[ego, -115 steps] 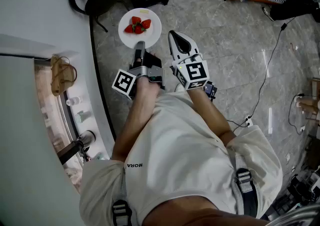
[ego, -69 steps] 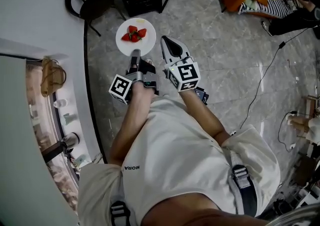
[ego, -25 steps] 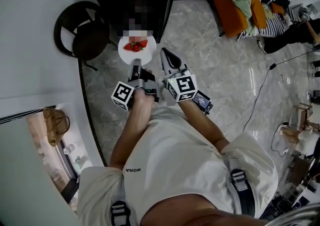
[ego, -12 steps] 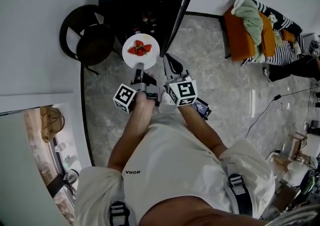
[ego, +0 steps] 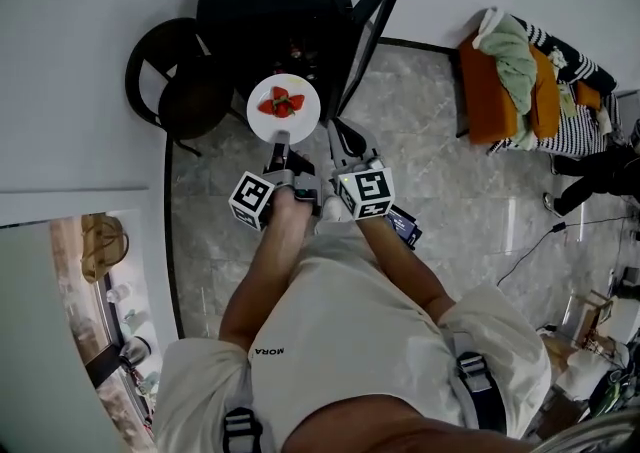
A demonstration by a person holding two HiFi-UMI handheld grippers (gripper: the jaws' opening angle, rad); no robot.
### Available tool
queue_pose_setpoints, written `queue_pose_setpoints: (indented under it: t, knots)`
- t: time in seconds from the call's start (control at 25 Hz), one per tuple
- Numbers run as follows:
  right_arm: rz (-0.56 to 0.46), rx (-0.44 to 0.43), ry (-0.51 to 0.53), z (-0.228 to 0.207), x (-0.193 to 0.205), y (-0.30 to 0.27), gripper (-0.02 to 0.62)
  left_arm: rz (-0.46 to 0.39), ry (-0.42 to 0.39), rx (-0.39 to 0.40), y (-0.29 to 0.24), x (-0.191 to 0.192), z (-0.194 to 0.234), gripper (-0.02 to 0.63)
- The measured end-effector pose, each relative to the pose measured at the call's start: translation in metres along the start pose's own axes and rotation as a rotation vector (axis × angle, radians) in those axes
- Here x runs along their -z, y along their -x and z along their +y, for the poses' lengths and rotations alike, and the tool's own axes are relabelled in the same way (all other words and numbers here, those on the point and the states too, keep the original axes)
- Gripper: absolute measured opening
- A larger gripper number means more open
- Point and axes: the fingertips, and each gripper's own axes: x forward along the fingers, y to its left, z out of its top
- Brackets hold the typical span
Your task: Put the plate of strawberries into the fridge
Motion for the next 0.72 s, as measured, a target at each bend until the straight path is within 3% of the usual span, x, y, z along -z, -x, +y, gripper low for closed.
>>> queue_pose_setpoints:
  t: [0.24,0.72]
  knots:
    - [0.006,-0.004,-0.028,-0.022,0.009,-0.016,0.005,-0.06,-0.012,-0.01,-0.017,-0.006,0.002,0.009]
    - [-0.035,0.003,-0.011,-0.013,-0.004,-0.054,0.005,-0.033,-0.036,-0.028,-0.042,-0.027,0.01,0.009]
